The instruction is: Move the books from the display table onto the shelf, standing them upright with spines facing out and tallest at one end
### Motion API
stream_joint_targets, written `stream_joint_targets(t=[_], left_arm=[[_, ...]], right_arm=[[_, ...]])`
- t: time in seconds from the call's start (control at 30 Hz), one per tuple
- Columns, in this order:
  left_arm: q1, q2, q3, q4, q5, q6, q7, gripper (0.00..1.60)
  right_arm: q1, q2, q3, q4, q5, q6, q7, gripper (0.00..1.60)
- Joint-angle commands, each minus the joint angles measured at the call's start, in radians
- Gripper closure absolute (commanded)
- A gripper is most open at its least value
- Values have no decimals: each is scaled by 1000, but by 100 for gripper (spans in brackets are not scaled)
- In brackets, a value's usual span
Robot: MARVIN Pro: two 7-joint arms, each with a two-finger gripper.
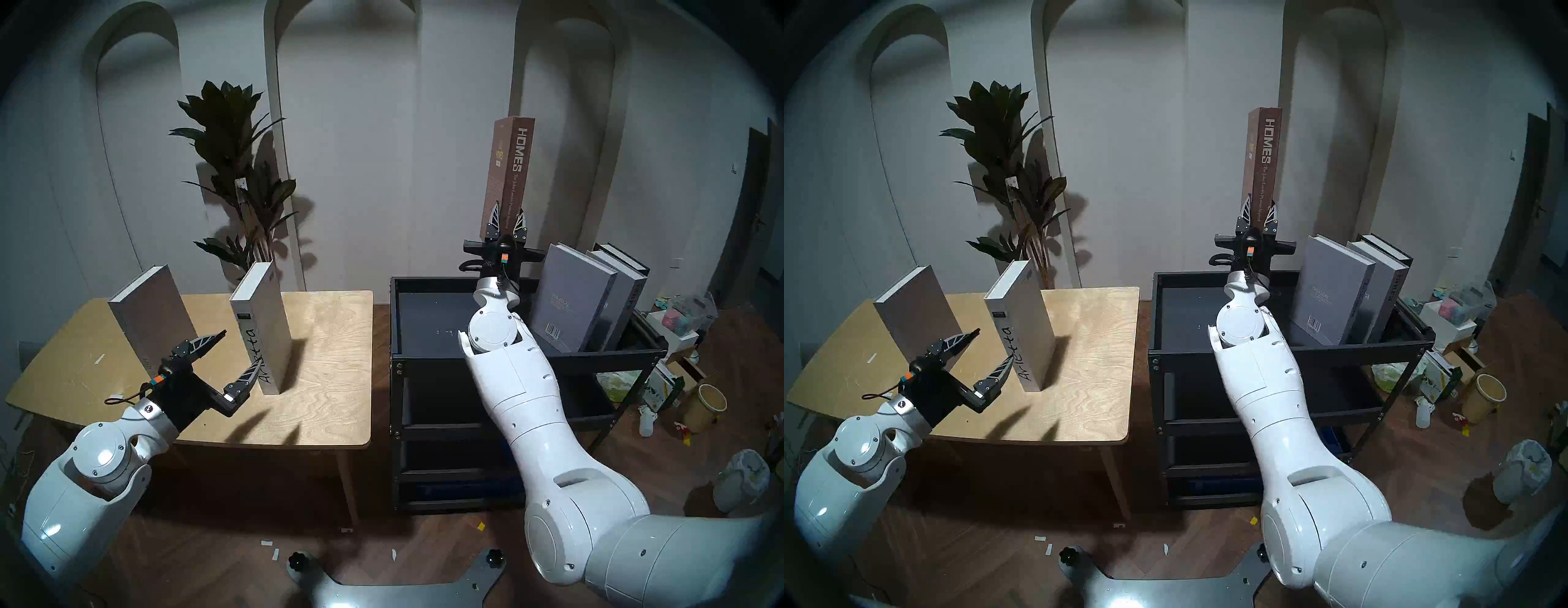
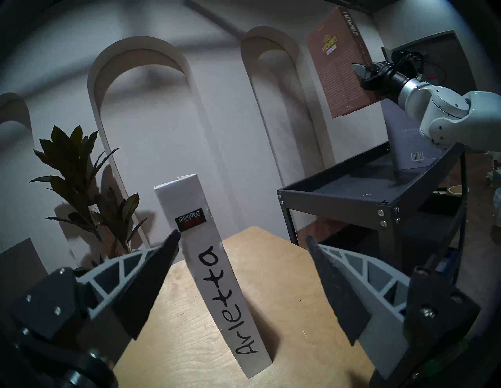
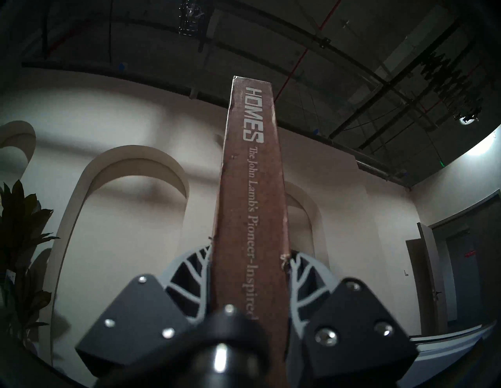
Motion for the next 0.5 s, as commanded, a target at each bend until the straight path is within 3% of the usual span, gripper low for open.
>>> stream_joint_targets(t=[0.0, 0.47], left_arm=[[22, 4, -29, 11, 2, -45, -25, 0], [43, -4, -44, 30, -3, -99, -69, 0]], right_arm=[[11, -8, 6, -86, 65, 46, 65, 160], [-104, 9, -5, -172, 160, 195, 207, 160]])
